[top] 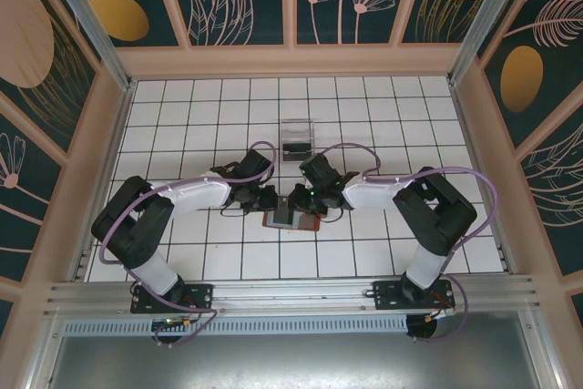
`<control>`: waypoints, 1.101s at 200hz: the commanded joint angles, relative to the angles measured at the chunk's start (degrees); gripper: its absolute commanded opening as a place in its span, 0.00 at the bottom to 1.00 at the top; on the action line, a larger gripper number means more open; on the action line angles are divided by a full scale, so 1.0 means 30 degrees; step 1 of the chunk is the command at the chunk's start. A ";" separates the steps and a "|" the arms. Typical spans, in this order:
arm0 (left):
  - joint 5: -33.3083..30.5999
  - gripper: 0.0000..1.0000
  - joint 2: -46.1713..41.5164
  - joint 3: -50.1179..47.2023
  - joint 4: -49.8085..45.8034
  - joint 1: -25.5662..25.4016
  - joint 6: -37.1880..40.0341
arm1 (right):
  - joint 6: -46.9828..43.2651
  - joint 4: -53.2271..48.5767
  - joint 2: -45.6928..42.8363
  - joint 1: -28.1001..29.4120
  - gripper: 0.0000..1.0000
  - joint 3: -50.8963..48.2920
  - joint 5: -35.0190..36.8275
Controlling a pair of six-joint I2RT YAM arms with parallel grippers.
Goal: Take the credit cards out of the card holder
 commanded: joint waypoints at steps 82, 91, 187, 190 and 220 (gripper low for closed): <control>-0.0582 0.18 0.0801 0.0063 -0.0819 -0.0387 -0.0107 | 0.1863 0.9359 -0.0768 -0.1000 0.15 -0.4761 -0.4137; -0.0582 0.18 0.0819 0.0061 -0.0815 -0.0430 -0.0126 | 0.1950 0.9733 -0.0743 -0.1008 0.15 -0.4912 -0.4274; -0.0839 0.18 0.0727 0.0058 -0.0925 -0.0435 -0.0087 | 0.1821 0.8575 -0.0995 -0.1284 0.06 -0.5275 -0.3565; -0.0860 0.18 0.0730 0.0061 -0.0953 -0.0443 -0.0073 | 0.1819 0.8478 -0.1108 -0.1313 0.06 -0.5321 -0.3484; -0.1014 0.18 0.0734 0.0062 -0.1075 -0.0455 -0.0034 | 0.1651 0.7442 -0.1857 -0.1539 0.05 -0.5566 -0.3020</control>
